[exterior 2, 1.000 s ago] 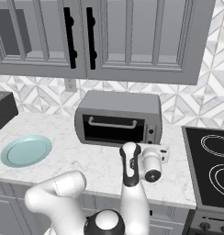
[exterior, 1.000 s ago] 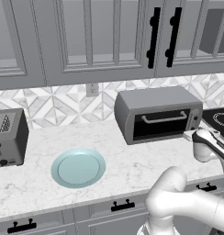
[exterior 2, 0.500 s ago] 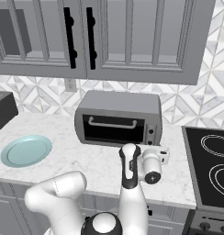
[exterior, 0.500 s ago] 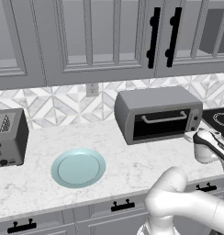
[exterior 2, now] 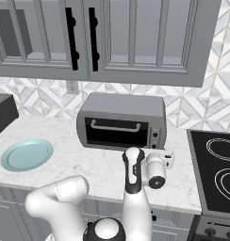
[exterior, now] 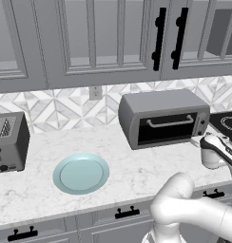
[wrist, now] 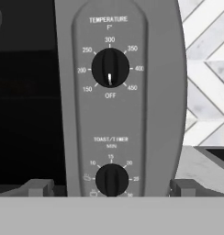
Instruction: Pick up the kebab skewer and baguette bread, and place them inside the toaster oven. Close the toaster oven door and start by setting the timer.
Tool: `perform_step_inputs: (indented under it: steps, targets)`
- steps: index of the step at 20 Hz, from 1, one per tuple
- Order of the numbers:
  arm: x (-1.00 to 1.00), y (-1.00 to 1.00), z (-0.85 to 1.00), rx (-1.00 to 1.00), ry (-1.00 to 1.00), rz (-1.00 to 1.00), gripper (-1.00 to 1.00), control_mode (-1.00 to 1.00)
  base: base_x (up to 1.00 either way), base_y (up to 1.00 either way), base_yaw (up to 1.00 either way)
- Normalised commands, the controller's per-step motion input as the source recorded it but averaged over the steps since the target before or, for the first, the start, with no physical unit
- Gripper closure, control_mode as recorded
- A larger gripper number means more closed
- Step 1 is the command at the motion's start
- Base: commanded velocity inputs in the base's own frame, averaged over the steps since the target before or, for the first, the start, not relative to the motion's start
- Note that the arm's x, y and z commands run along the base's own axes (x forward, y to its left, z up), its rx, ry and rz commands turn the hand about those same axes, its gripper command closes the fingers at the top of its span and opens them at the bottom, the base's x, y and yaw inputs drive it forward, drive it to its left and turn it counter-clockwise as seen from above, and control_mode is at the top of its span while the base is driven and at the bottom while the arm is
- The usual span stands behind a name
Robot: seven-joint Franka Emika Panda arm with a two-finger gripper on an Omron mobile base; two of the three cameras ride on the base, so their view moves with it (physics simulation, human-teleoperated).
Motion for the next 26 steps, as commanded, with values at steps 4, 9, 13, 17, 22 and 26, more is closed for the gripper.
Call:
perform_step_inputs:
  steps: [4,9,13,17,22,26]
  targets:
    - [0.10,0.02,0.00,0.00,0.00,0.00,-1.00,-1.00,0.00,0.00,0.00]
    - [0.10,0.07,0.00,0.00,0.00,0.00,-1.00,-1.00,0.00,0.00,0.00]
    - [0.00,0.03,0.00,0.00,0.00,0.00,-1.00,-1.00,0.00,0.00,0.00]
    - [0.00,0.00,0.00,0.00,0.00,0.00,1.00,-1.00,0.00,0.00,0.00]
    - [0.00,0.01,0.00,0.00,0.00,0.00,1.00,-1.00,0.00,0.00,0.00]
    - [0.00,0.00,0.00,0.00,0.00,0.00,1.00,-1.00,0.00,0.00,0.00]
